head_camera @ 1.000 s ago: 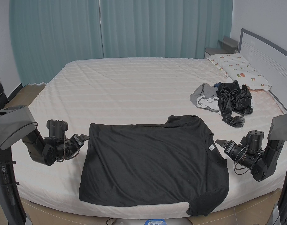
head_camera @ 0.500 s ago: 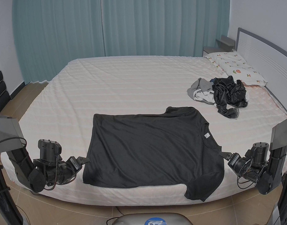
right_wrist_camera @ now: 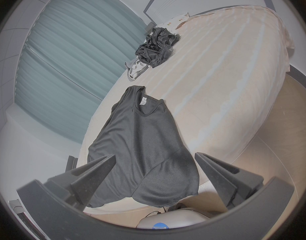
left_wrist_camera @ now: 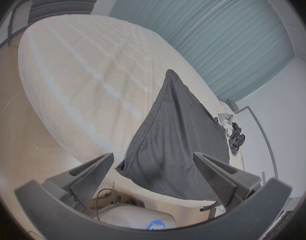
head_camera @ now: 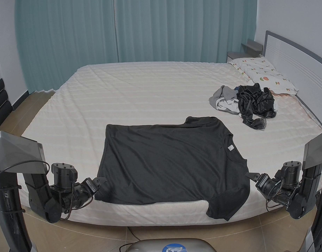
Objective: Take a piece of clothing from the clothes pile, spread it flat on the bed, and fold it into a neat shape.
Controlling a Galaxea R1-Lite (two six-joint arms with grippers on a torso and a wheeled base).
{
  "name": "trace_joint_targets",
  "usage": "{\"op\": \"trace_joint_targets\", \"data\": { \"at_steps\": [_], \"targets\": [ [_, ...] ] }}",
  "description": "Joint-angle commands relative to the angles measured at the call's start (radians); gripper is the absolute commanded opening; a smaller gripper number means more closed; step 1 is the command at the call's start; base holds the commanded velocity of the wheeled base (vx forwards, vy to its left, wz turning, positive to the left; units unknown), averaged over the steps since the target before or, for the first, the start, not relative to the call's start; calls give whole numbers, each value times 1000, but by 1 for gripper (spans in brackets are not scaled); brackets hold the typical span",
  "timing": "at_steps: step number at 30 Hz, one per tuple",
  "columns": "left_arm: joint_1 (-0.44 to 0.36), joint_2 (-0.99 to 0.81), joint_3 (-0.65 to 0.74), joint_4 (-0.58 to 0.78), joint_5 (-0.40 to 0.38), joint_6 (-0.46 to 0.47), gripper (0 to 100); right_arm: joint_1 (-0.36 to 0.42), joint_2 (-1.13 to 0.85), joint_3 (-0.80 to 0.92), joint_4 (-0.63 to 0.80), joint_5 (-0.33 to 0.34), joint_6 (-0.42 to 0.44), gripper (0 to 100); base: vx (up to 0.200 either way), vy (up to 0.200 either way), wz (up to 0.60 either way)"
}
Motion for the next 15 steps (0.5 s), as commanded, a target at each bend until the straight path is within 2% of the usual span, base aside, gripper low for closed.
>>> {"op": "trace_joint_targets", "data": {
  "at_steps": [1, 4, 14, 15],
  "targets": [
    [-52, 110, -7, -19, 72, 42, 100, 0, 5, 0, -10, 0, -1, 100, 0, 0, 0],
    [-60, 127, -24, -20, 108, 49, 100, 0, 5, 0, -10, 0, -2, 100, 0, 0, 0],
    [-62, 136, -50, -20, 109, 48, 100, 16, 5, 0, -10, -2, -2, 100, 0, 0, 0],
    [-60, 136, -50, -20, 109, 48, 0, 16, 5, 2, -10, -2, -2, 100, 0, 0, 0]
  ]
}}
